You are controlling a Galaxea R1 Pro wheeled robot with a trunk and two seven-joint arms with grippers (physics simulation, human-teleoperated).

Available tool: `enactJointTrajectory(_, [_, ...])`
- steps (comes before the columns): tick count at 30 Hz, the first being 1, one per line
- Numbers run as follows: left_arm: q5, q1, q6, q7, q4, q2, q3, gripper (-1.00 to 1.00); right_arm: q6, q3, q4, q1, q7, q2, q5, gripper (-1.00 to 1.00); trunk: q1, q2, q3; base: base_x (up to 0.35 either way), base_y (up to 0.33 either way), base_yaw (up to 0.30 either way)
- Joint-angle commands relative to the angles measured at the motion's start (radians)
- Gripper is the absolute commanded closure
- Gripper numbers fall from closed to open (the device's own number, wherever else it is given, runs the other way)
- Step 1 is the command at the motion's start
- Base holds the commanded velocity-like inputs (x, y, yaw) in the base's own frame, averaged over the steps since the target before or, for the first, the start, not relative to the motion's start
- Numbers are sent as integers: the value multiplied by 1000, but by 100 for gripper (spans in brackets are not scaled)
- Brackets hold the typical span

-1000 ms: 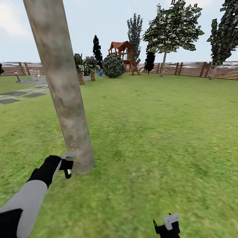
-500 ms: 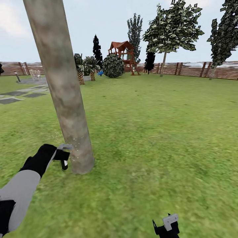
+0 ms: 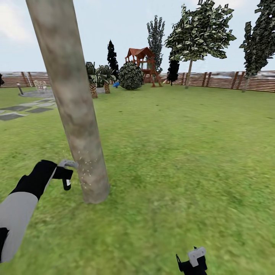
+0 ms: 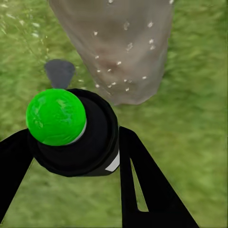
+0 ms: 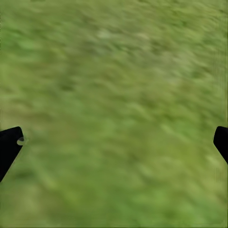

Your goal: In the garden, pick up the pesticide atomizer on the floor and spray pesticide onto both trees until each tree trunk is fully covered.

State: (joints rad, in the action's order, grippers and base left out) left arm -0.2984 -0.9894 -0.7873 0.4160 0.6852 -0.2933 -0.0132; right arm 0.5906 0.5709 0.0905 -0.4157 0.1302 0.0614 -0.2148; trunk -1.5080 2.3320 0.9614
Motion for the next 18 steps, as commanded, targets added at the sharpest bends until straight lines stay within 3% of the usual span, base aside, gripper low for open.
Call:
enactJointTrajectory(1, [0,0,0,0,1,0,0,100,0,0,0,0,0,0,0,-100,0,0,0,286,204,0])
enactJointTrajectory(9, [-7,5,2,-2,-2,-8,1,100,1,-1,0,0,3,-1,-3,-100,0,0,0,191,157,0])
enactJointTrajectory(14, [-5,68,9,-1,0,-7,0,100,2,0,-1,0,3,0,-2,-100,0,0,0,7,6,0])
enactJointTrajectory(16, [-1,85,9,-1,-7,1,1,100,1,0,-1,0,3,0,-2,-100,0,0,0,0,0,0])
enactJointTrajectory(18, [0,103,9,0,-1,35,0,100,1,0,-1,0,3,0,-2,-100,0,0,0,0,0,0])
